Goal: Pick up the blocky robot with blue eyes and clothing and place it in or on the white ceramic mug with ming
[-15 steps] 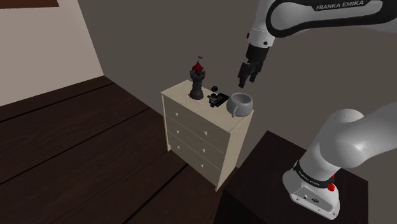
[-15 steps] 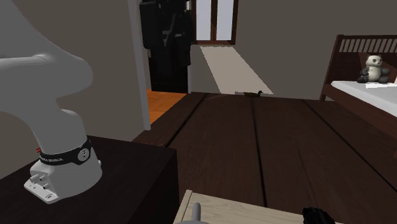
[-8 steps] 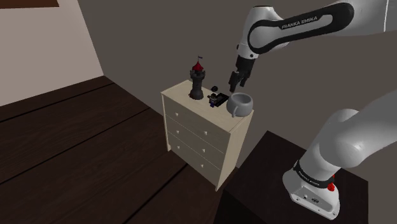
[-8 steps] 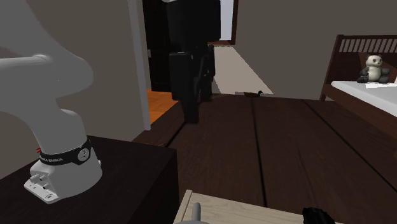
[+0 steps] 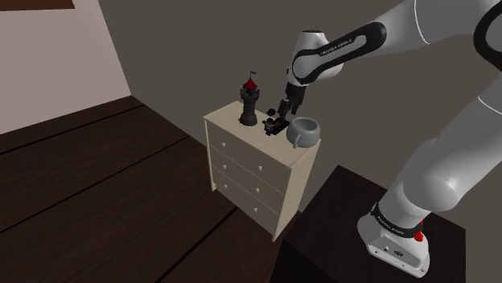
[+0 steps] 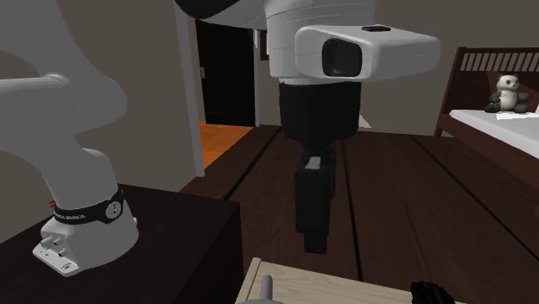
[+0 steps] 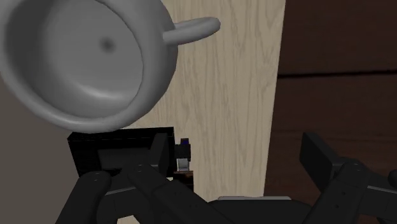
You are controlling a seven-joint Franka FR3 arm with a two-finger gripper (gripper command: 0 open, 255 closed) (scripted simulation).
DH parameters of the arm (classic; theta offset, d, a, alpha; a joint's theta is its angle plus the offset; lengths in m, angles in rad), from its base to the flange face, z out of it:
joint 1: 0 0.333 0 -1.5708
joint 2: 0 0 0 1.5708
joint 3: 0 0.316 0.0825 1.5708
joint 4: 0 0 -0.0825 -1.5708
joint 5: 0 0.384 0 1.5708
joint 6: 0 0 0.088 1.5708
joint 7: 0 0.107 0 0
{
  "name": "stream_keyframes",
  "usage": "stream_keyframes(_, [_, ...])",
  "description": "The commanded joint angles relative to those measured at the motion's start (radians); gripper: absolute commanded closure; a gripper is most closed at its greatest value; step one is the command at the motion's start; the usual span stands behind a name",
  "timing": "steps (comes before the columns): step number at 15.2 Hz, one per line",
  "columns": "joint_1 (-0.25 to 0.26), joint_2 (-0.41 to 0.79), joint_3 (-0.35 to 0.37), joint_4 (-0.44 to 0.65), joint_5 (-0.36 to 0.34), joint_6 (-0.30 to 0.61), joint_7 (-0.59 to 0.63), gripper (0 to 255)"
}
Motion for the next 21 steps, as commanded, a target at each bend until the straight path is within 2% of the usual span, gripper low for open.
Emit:
stream_keyframes(1, [-0.003,0.084,-0.011,0.048,0.013,0.043,-0.029,0])
stream_keyframes(7, [-0.024,0.298,-0.023,0.180,0.062,0.139,-0.108,0])
stream_keyframes(15, [-0.029,0.376,-0.013,0.171,0.090,0.225,-0.127,0])
stream_keyframes(21, [-0.029,0.376,-0.013,0.171,0.090,0.225,-0.127,0])
